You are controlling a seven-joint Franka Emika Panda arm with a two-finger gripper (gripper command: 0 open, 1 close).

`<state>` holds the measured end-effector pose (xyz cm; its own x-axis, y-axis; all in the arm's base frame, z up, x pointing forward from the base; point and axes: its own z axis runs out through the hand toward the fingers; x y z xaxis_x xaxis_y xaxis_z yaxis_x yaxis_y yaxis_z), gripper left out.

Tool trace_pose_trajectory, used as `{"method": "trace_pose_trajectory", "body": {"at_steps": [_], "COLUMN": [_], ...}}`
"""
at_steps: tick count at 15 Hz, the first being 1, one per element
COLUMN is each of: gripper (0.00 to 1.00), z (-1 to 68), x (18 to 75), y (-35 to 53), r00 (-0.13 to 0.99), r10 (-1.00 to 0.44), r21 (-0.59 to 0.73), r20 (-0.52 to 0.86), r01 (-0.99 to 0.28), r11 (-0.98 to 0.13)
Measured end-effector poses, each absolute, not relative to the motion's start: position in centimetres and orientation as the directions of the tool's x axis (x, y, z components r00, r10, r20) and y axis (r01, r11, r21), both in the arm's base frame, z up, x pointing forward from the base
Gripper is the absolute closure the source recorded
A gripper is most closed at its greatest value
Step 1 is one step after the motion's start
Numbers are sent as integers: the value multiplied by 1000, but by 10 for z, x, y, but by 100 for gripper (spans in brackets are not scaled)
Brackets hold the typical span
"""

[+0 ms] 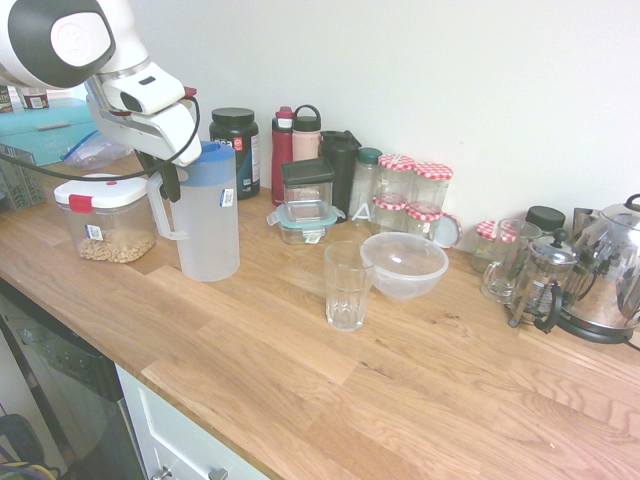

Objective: Pour me some water

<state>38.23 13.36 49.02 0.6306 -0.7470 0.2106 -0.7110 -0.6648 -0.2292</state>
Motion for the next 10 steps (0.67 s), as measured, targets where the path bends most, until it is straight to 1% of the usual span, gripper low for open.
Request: {"method": "trace_pose_trajectory", "body": {"at_steps": [3, 6, 10], "gripper": [0, 0, 0], "z": [487, 490, 533], "x": [380, 370, 333], "y": [132, 131, 133], "r00": [638, 671, 724], "r10": [-745, -729, -690], "r21": [-201, -116, 6], "r20": [194, 134, 27], "r01": [-717, -720, -690], "r11": [-667, -684, -724]}}
